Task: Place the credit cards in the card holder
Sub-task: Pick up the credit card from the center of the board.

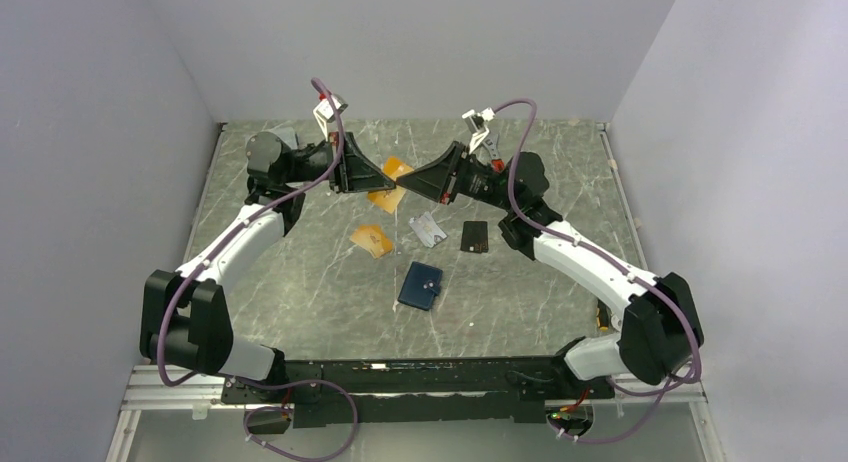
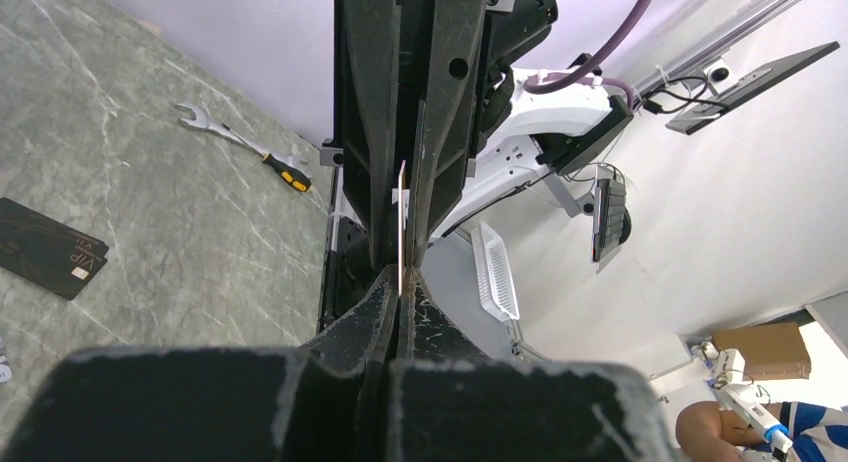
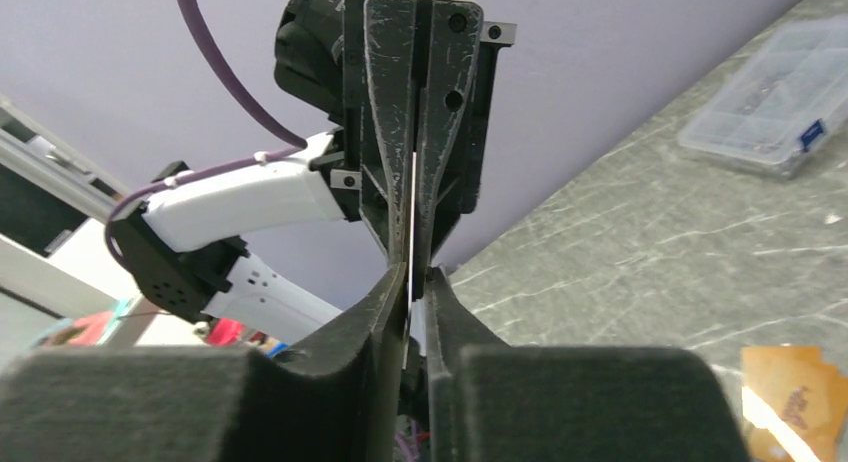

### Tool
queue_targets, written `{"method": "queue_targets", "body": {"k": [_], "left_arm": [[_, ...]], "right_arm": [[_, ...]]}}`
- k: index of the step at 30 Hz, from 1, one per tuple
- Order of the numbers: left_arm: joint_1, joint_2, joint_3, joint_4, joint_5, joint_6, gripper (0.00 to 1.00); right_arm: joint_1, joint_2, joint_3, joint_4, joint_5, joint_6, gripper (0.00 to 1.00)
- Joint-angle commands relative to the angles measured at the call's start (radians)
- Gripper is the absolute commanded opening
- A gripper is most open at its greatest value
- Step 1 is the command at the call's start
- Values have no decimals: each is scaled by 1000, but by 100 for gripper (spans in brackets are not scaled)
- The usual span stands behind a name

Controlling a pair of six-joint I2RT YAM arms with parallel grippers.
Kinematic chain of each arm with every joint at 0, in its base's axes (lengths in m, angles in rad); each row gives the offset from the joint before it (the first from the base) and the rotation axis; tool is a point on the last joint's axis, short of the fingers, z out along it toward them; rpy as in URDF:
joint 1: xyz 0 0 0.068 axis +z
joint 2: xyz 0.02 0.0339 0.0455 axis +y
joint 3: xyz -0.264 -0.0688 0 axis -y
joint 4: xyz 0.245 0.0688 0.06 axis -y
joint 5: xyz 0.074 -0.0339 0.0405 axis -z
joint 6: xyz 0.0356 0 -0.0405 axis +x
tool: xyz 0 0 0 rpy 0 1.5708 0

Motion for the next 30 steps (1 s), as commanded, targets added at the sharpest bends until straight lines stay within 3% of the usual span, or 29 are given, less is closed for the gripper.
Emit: {"method": "queue_targets", "body": {"k": [1, 3, 5, 6, 9, 14, 20, 30], "left_arm": [[-3, -21, -2, 54, -12, -12, 0], [-3, -29, -2, 15, -3, 14, 4], [-3, -44, -8, -39, 11, 54, 23], [-3, -57, -13, -81, 19, 90, 27], [2, -93, -29, -223, 43, 205, 32], [38, -107, -8, -328, 54, 293, 32], [78, -109, 11, -264, 75, 259, 28], [70, -100, 22, -302, 62, 291, 18]], "right_arm": [[12, 26, 60, 97, -9, 33, 10], [11, 36, 79, 67, -15, 30, 2], [3, 42, 119, -6, -29, 13, 0], [-3, 54, 153, -61, -56, 1, 0], [-19, 109, 275, -278, -147, -34, 0], [-20, 117, 372, -524, -164, -197, 0], [-21, 107, 431, -724, -173, -315, 0], [7, 93, 421, -734, -160, -330, 0]]}}
